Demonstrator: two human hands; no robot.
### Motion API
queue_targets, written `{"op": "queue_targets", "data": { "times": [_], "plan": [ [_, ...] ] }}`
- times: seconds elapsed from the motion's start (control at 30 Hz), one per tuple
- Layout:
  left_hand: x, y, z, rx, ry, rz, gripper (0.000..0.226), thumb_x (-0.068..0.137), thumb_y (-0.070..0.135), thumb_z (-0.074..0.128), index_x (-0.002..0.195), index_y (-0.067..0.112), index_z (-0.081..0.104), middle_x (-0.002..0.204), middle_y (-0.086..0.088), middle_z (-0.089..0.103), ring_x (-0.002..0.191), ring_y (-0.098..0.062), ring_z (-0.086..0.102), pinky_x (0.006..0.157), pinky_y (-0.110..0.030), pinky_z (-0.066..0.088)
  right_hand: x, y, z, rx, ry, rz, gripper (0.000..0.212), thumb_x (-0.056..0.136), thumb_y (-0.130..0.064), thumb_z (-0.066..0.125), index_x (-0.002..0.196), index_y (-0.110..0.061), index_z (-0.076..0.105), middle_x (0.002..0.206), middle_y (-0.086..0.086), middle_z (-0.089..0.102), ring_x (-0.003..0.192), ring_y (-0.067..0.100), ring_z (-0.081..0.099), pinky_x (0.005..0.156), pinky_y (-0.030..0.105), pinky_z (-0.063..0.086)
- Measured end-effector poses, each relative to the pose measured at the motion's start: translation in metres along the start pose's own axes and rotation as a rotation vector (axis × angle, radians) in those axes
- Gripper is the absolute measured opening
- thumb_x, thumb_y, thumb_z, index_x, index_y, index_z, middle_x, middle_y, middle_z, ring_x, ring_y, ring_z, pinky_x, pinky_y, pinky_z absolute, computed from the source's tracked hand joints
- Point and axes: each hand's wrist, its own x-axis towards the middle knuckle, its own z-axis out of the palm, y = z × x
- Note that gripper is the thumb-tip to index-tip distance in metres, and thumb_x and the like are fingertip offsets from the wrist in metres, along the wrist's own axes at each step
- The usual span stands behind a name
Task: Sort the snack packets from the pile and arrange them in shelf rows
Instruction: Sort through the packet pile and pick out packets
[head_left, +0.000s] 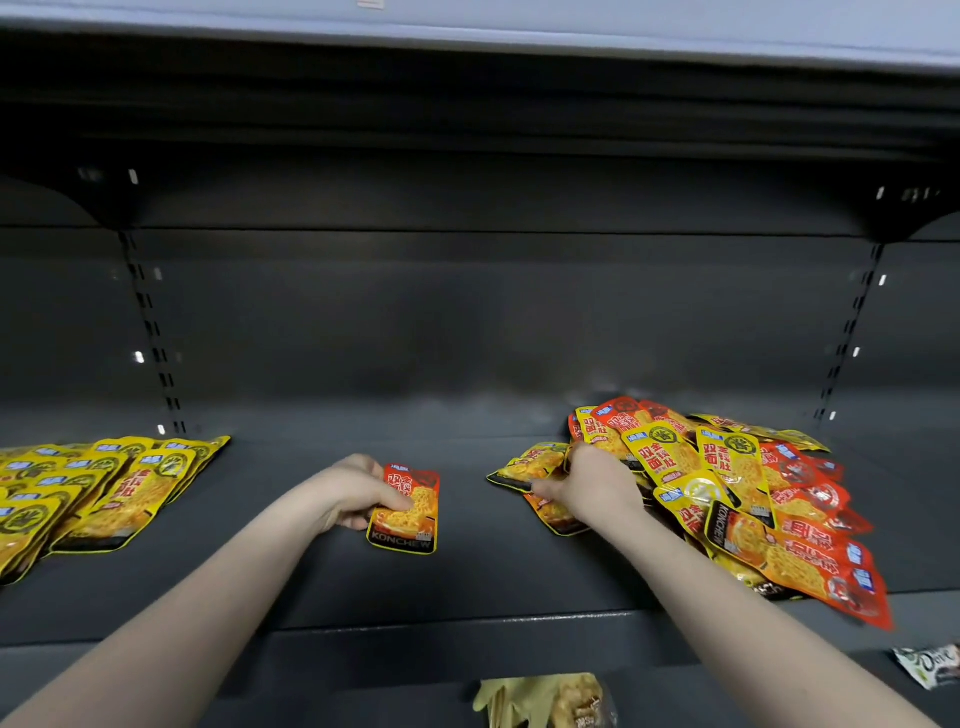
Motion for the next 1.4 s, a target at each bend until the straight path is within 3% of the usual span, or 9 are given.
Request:
{"op": "queue_targets", "data": {
  "times": [0.2, 0.37, 0.5, 0.63, 0.8, 0.97, 1.1, 1.23, 1.4],
  "plan": [
    [0.003, 0.005, 0.008, -0.098, 0.120, 0.070, 0.029, 0.071, 0.008, 0.080, 0.082, 0.008, 0.054, 0.078, -0.007, 0.065, 0.065, -0.016, 0.061, 0.057, -0.025, 0.048, 0.009, -0.014, 0.001, 0.033, -0.148, 0.156, 0.068, 0.071, -0.042, 0.078, 0.123, -0.008, 0.049, 0.124, 0.008, 0.057, 0.119, 0.029, 0.052, 0.089, 0.034, 0.045],
    [-0.003, 0.006, 0.006, -0.200, 0.096, 0.064, 0.021, 0.075, -0.005, 0.069, 0.079, 0.007, 0.052, 0.071, -0.008, 0.060, 0.060, -0.017, 0.058, 0.054, -0.021, 0.045, 0.012, -0.005, -0.004, 0.397, -0.239, 0.237, 0.070, 0.064, -0.018, 0.085, 0.124, -0.002, 0.051, 0.117, 0.012, 0.061, 0.110, 0.029, 0.058, 0.094, 0.036, 0.048],
    [-0.010, 0.007, 0.003, -0.285, 0.054, 0.062, 0.019, 0.080, -0.008, 0.061, 0.091, 0.006, 0.053, 0.073, -0.010, 0.061, 0.061, -0.020, 0.059, 0.055, -0.023, 0.047, 0.004, 0.004, -0.013, 0.569, -0.239, 0.270, 0.043, 0.066, -0.004, 0.079, 0.103, -0.001, 0.057, 0.095, 0.013, 0.060, 0.088, 0.028, 0.059, 0.077, 0.031, 0.049],
    [-0.014, 0.007, 0.003, -0.333, 0.015, 0.068, 0.021, 0.082, -0.006, 0.056, 0.099, 0.006, 0.056, 0.076, -0.012, 0.063, 0.064, -0.023, 0.062, 0.059, -0.027, 0.049, -0.005, 0.013, -0.021, 0.694, -0.227, 0.247, 0.032, 0.068, 0.000, 0.076, 0.094, 0.000, 0.057, 0.088, 0.014, 0.057, 0.070, 0.022, 0.054, 0.059, 0.026, 0.040],
    [-0.024, 0.009, 0.010, -0.424, -0.004, 0.098, 0.031, 0.085, -0.005, 0.055, 0.114, 0.007, 0.055, 0.079, -0.011, 0.065, 0.062, -0.021, 0.064, 0.053, -0.025, 0.050, -0.014, 0.025, -0.023, 0.957, -0.157, 0.200, 0.030, 0.076, 0.006, 0.069, 0.104, 0.007, 0.059, 0.085, 0.013, 0.061, 0.066, 0.022, 0.057, 0.055, 0.022, 0.044],
    [-0.041, 0.015, 0.021, -0.525, 0.054, 0.136, 0.023, 0.087, -0.006, 0.057, 0.101, 0.012, 0.055, 0.081, -0.008, 0.065, 0.063, -0.017, 0.063, 0.055, -0.026, 0.052, -0.012, 0.028, -0.012, 1.136, -0.202, 0.120, 0.024, 0.078, 0.004, 0.068, 0.100, -0.003, 0.062, 0.078, 0.007, 0.067, 0.057, 0.014, 0.065, 0.044, 0.017, 0.048],
    [-0.055, 0.010, 0.019, -0.551, 0.114, 0.144, 0.028, 0.086, -0.004, 0.059, 0.107, 0.012, 0.053, 0.085, -0.007, 0.065, 0.071, -0.019, 0.063, 0.062, -0.030, 0.053, -0.009, 0.014, -0.004, 1.227, -0.261, 0.062, 0.018, 0.079, 0.002, 0.068, 0.095, -0.007, 0.062, 0.079, 0.006, 0.067, 0.060, 0.013, 0.065, 0.050, 0.021, 0.050],
    [-0.072, 0.004, -0.005, -0.548, 0.152, 0.168, 0.030, 0.086, -0.004, 0.059, 0.112, 0.010, 0.053, 0.085, -0.006, 0.065, 0.067, -0.015, 0.065, 0.059, -0.028, 0.054, -0.013, -0.016, 0.001, 1.264, -0.308, 0.035, 0.019, 0.078, 0.003, 0.068, 0.095, -0.005, 0.062, 0.077, 0.007, 0.067, 0.058, 0.014, 0.065, 0.054, 0.025, 0.052],
    [-0.093, -0.013, -0.052, -0.581, 0.224, 0.226, 0.028, 0.086, -0.004, 0.060, 0.105, 0.015, 0.055, 0.087, -0.005, 0.065, 0.073, -0.016, 0.063, 0.062, -0.027, 0.054, -0.025, -0.077, 0.009, 1.285, -0.359, -0.007, 0.021, 0.078, 0.003, 0.069, 0.096, -0.003, 0.061, 0.078, 0.009, 0.068, 0.055, 0.014, 0.066, 0.056, 0.026, 0.055]
  ]
}}
